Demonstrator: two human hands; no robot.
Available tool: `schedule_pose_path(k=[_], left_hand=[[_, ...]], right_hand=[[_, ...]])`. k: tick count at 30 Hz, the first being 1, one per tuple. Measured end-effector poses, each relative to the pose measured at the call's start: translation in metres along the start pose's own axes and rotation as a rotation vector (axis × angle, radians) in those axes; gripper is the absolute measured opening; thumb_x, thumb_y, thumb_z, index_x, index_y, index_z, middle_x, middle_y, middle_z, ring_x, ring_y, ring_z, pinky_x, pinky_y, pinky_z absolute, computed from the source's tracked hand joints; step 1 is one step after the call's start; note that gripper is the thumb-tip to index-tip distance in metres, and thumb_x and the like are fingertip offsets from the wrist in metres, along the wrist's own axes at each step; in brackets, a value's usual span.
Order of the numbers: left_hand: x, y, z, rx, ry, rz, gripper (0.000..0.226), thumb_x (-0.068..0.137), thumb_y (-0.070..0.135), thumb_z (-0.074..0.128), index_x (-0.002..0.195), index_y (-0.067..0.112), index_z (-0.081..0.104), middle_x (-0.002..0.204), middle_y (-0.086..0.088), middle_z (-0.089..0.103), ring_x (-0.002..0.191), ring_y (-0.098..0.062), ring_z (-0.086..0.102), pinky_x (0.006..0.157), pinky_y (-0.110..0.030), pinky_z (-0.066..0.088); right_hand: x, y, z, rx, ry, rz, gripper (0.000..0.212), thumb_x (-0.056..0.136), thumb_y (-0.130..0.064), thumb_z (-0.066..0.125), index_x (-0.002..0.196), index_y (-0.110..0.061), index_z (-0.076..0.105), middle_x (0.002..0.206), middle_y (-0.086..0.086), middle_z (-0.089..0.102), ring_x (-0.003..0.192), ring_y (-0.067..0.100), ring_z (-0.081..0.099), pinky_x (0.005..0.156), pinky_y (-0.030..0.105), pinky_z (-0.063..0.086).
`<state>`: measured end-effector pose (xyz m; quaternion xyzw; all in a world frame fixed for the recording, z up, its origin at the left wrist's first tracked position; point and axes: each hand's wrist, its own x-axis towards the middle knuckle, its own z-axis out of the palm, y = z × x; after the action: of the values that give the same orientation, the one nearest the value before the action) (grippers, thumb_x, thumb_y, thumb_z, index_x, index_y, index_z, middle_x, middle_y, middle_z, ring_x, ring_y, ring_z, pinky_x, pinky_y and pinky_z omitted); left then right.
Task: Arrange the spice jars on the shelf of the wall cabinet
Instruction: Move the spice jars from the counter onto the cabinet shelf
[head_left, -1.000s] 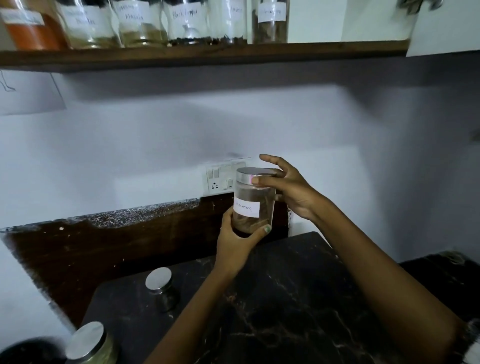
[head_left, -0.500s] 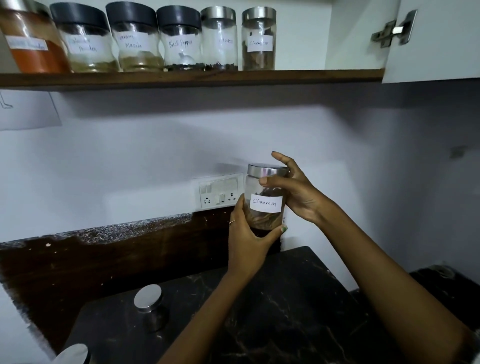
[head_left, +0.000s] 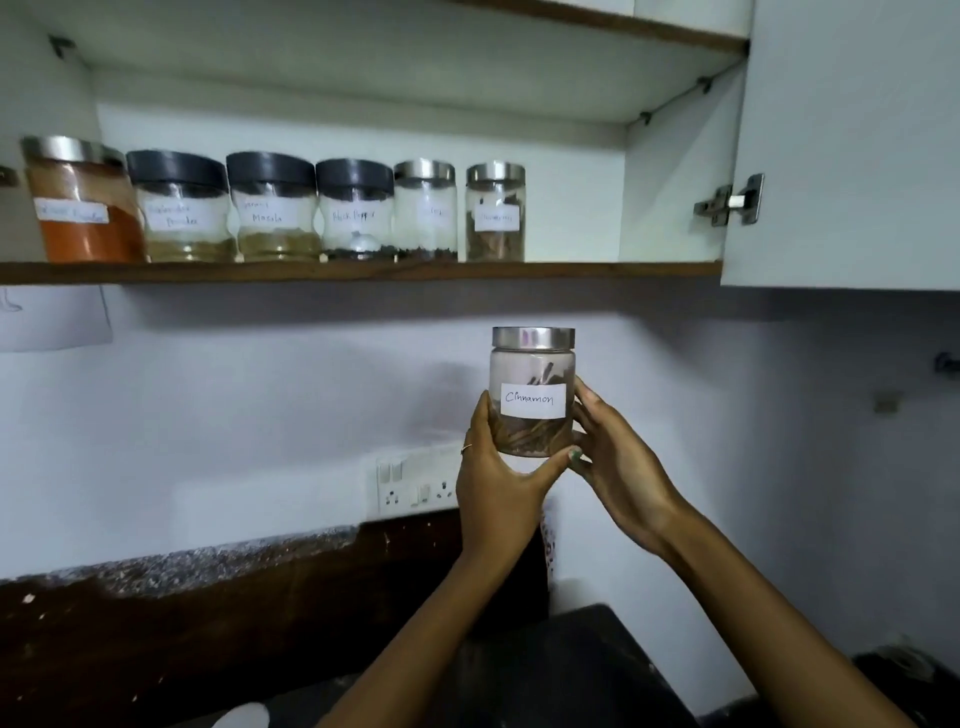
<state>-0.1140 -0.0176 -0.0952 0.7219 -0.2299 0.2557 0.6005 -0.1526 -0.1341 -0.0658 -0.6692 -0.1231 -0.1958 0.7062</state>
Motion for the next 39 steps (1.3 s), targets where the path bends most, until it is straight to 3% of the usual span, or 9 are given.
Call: schedule_pose_path(k=[4, 8, 17, 20, 23, 25, 28, 31, 39], left_hand=[[0.044, 0.037, 0.013, 0.002, 0.034, 0.108, 0.092, 0.066, 0.049, 0.077, 0.142, 0.029, 0.029, 0.13, 0.012, 0.055, 0.114, -0.006, 0.055, 0.095, -0.029, 0.048], [0.088, 0.066, 0.035, 0.054, 0.065, 0.198, 0.092, 0.074, 0.045, 0.073, 0.148, 0.027, 0.021, 0.137, 0.005, 0.052, 0.122, -0.014, 0.051, 0.099, -0.037, 0.046], [0.175, 0.095, 0.085, 0.331, 0.125, 0.133, 0.092, 0.08, 0.048, 0.065, 0.15, 0.025, 0.01, 0.149, -0.007, 0.024, 0.139, -0.025, 0.016, 0.107, -0.047, 0.026], [0.19, 0.096, 0.099, 0.385, 0.158, 0.097, 0.089, 0.082, 0.047, 0.063, 0.149, 0.019, 0.011, 0.151, -0.009, 0.025, 0.141, -0.026, 0.014, 0.109, -0.046, 0.02], [0.197, 0.091, 0.107, 0.439, 0.194, 0.078, 0.086, 0.085, 0.046, 0.061, 0.149, 0.017, 0.012, 0.15, -0.009, 0.028, 0.14, -0.025, 0.018, 0.111, -0.043, 0.018], [0.2, 0.086, 0.112, 0.489, 0.19, 0.078, 0.083, 0.087, 0.046, 0.058, 0.149, 0.017, 0.012, 0.15, -0.009, 0.029, 0.14, -0.024, 0.02, 0.111, -0.042, 0.017], [0.202, 0.082, 0.12, 0.496, 0.197, 0.097, 0.076, 0.091, 0.043, 0.053, 0.15, 0.019, 0.011, 0.15, -0.005, 0.032, 0.14, -0.022, 0.024, 0.111, -0.04, 0.015], [0.203, 0.076, 0.125, 0.487, 0.23, 0.135, 0.069, 0.095, 0.04, 0.047, 0.15, 0.018, 0.011, 0.147, -0.001, 0.04, 0.139, -0.019, 0.028, 0.112, -0.037, 0.015], [0.197, 0.055, 0.137, 0.486, 0.283, 0.254, 0.056, 0.101, 0.028, 0.034, 0.15, 0.016, 0.011, 0.157, 0.002, 0.019, 0.145, -0.01, 0.012, 0.113, -0.032, 0.013]], right_hand=[[0.025, -0.029, -0.01, -0.105, 0.011, -0.165, 0.046, 0.086, -0.047, 0.044, 0.131, -0.056, 0.035, 0.134, -0.032, 0.046, 0.127, -0.003, 0.044, 0.104, 0.025, 0.036], [0.068, -0.056, -0.023, -0.164, 0.096, -0.302, 0.057, 0.097, -0.02, 0.045, 0.145, -0.041, 0.022, 0.138, -0.032, 0.038, 0.129, -0.001, 0.037, 0.11, 0.029, 0.032], [0.157, -0.086, -0.064, -0.245, 0.128, -0.431, 0.064, 0.093, -0.021, 0.055, 0.147, -0.032, 0.024, 0.13, -0.022, 0.05, 0.112, -0.013, 0.05, 0.079, 0.005, 0.047], [0.179, -0.085, -0.073, -0.3, 0.131, -0.461, 0.067, 0.092, -0.023, 0.055, 0.148, -0.033, 0.02, 0.145, -0.014, 0.037, 0.131, 0.005, 0.039, 0.094, 0.014, 0.041], [0.196, -0.077, -0.081, -0.421, 0.154, -0.451, 0.066, 0.094, -0.025, 0.052, 0.148, -0.035, 0.015, 0.151, -0.009, 0.031, 0.141, 0.017, 0.027, 0.113, 0.043, 0.03], [0.205, -0.072, -0.086, -0.507, 0.193, -0.433, 0.063, 0.096, -0.029, 0.048, 0.148, -0.035, 0.013, 0.153, -0.005, 0.03, 0.143, 0.022, 0.021, 0.116, 0.053, 0.019], [0.215, -0.066, -0.089, -0.533, 0.229, -0.44, 0.063, 0.096, -0.038, 0.046, 0.148, -0.035, 0.01, 0.152, -0.004, 0.03, 0.143, 0.021, 0.019, 0.117, 0.053, 0.007], [0.224, -0.061, -0.087, -0.618, 0.239, -0.432, 0.074, 0.084, -0.058, 0.033, 0.148, -0.036, 0.004, 0.152, -0.007, 0.03, 0.143, 0.015, 0.018, 0.116, 0.04, -0.005], [0.249, -0.036, -0.092, -0.872, 0.403, -0.513, 0.07, 0.088, -0.067, 0.017, 0.148, -0.032, 0.013, 0.127, -0.003, 0.055, 0.131, 0.013, 0.037, 0.113, 0.039, -0.002]])
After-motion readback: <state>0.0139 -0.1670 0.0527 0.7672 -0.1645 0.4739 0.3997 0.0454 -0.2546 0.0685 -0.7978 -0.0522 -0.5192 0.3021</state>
